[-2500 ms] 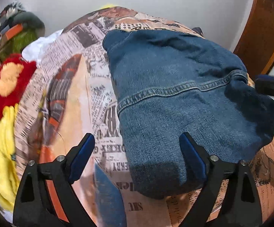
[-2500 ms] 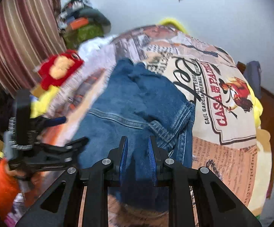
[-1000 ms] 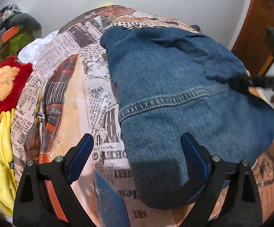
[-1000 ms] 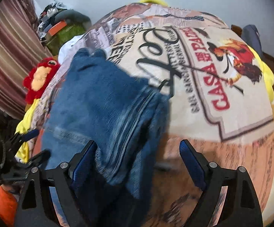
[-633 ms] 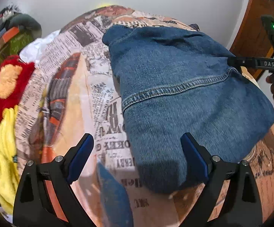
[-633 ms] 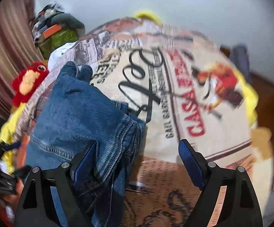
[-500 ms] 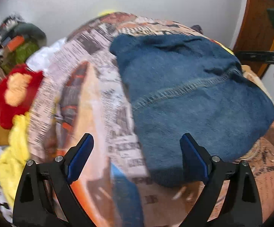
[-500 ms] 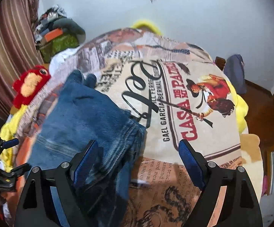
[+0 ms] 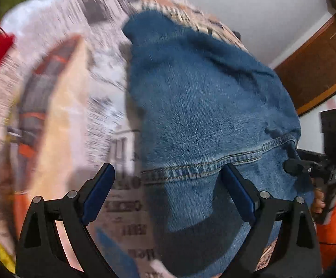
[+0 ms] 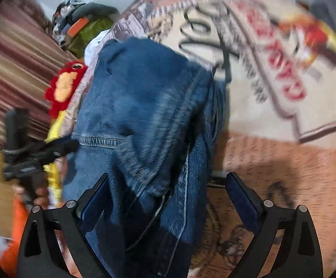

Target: Fold large clothes

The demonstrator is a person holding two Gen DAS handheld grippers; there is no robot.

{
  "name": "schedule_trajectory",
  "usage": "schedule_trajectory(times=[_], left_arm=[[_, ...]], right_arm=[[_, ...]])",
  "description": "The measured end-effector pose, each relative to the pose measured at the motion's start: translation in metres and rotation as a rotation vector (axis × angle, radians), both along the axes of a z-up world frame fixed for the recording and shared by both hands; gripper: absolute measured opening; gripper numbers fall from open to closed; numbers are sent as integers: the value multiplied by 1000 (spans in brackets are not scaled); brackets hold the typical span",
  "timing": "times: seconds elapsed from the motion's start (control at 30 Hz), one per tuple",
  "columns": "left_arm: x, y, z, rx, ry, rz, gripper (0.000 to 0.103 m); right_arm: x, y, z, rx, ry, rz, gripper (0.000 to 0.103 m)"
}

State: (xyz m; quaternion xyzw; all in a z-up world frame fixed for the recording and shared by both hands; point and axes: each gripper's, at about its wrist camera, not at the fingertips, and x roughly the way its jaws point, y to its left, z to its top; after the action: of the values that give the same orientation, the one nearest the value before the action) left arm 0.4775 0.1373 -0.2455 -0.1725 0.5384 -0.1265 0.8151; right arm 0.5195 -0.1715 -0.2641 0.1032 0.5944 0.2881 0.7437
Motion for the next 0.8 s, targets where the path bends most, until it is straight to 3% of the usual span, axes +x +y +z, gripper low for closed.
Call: schedule_trajectory(times=[0.1, 0.27, 0.4, 0.43, 0.5, 0.7, 0.8], left_arm=[[11, -3, -14, -103, 34, -31, 95], [30, -9, -29, -182, 71, -51, 99], [41, -11, -36, -233, 84, -32, 98], [44, -12, -36, -239, 84, -29, 94], [45, -15, -34, -228, 76, -25, 88], [25, -20, -8, -179, -7, -68, 59], [5, -30, 20, -85, -99, -112, 53]], right_arm=[[10, 0, -13, 62, 50, 9, 96], [20, 18, -23, 35, 43, 32, 96], [29, 31, -26, 45, 41, 30, 90], [31, 33, -26, 62, 47, 28, 83], [33, 35, -27, 78, 63, 17, 77], [28, 30, -16, 93, 42, -5, 50], [20, 32, 2, 105, 24, -4, 42]])
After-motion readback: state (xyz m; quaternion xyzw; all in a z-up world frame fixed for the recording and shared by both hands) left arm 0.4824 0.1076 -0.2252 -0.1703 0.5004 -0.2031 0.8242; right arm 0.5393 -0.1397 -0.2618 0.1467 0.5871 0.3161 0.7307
